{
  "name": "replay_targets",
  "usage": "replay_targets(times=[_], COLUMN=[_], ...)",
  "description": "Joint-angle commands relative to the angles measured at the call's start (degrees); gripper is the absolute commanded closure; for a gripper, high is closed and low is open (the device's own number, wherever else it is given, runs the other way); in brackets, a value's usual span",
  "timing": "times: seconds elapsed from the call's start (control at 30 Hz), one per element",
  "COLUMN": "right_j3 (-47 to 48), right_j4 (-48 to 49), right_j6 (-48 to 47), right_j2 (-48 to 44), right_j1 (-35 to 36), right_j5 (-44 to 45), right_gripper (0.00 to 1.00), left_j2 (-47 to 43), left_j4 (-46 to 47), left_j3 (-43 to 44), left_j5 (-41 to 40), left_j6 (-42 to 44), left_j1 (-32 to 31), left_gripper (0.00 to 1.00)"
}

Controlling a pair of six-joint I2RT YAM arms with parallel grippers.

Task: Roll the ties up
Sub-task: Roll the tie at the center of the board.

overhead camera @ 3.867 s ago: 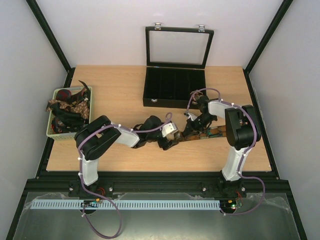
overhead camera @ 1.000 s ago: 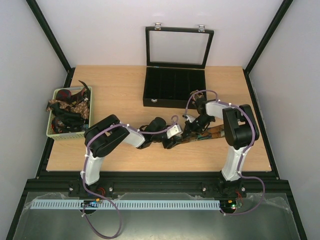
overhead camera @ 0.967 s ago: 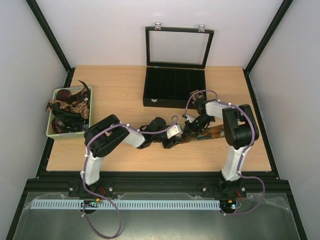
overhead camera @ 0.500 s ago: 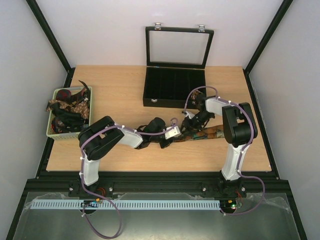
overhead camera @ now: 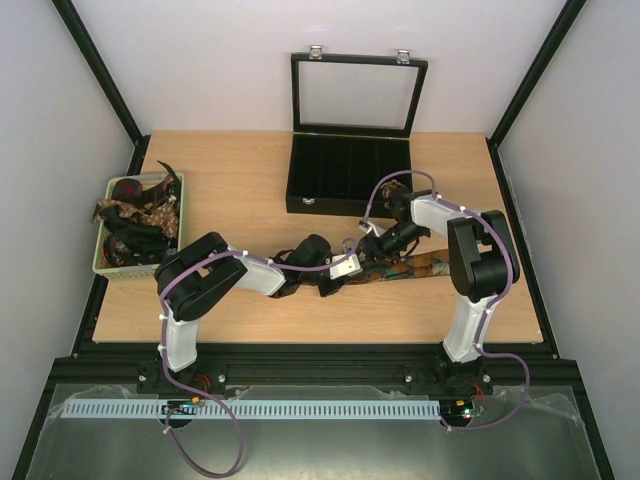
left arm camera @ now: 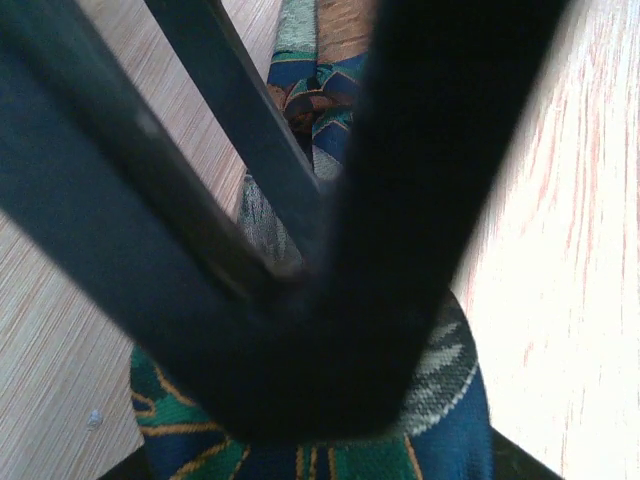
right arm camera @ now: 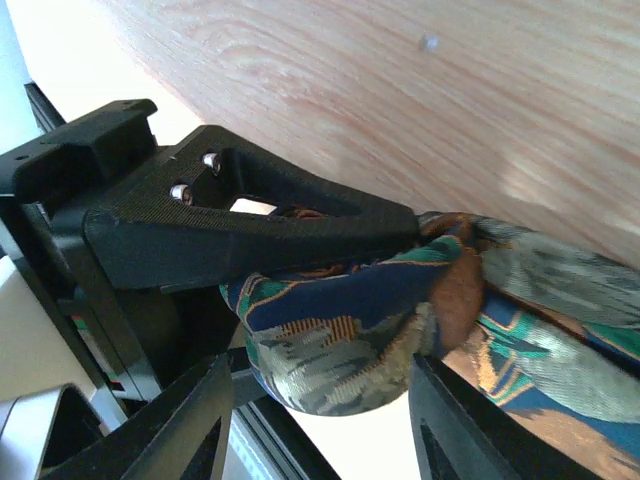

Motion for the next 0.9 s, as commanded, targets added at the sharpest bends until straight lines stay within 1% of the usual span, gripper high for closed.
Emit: replay_targets(times=[0.0,0.07,0.1,0.17,0.23,0.27,0.37,0.4,0.5,0.6,0.73,0.87], right_j3=[-1.86,-2.57,-3.04,-3.77,-3.8,-3.77,-4.38,-4.78,-5.9,-7.22,-8.1,-7.61], right_j4=[-0.53,0.26,0.81,2.41,2.84,2.85,2.6,2.52,2.59,2.41,2.97,3.79], right_j6=[0.85,0.91,0.93,1.64,1.85,2.04,1.84,1.89,2.83,3.33,3.52,3.38], right_j2=[0.63,0.76,0.72,0.71,1.14,1.38,1.07,0.86,0.7,0.96,1.26,2.13], right_j1=[1.34,1.97,2.09,2.19,2.2,2.12,1.9,1.77,0.88,-0.55,-2.03,-2.11], right_j5=[-0.95,-0.25,0.08,1.6,3.41,4.48,6.33,6.85,9.29,12.17,16.82,20.31], right_gripper=[0.51,0.55,0.6,0.74,0.91,0.97,0.98,0.99,0.99,0.99,0.99,0.99], left_j2=[2.82,2.88,2.95,3.05,3.11,3.16,3.13,3.03,2.24,-0.62,-3.31,-3.4], left_j4=[-10.3,-10.27,-10.18,-10.2,-10.12,-10.29,-10.27,-10.13,-9.27,-6.19,-2.42,-0.26], left_j3=[-1.9,-1.74,-1.73,-1.55,-1.51,-1.39,-1.2,-1.05,-0.02,0.66,1.28,0.92], left_j5=[-0.5,-0.38,-0.26,-0.12,0.01,0.0,0.3,0.43,0.99,3.59,7.29,9.1], left_j6=[1.58,1.57,1.57,1.56,1.65,1.66,1.65,1.65,1.82,1.6,0.08,-2.66], left_j1=[-0.1,-0.12,-0.13,-0.1,-0.14,-0.12,0.05,0.2,0.88,1.96,2.49,2.51], left_gripper=[0.7,0.69,0.69,0.69,0.69,0.69,0.65,0.61,0.42,0.28,0.19,0.15])
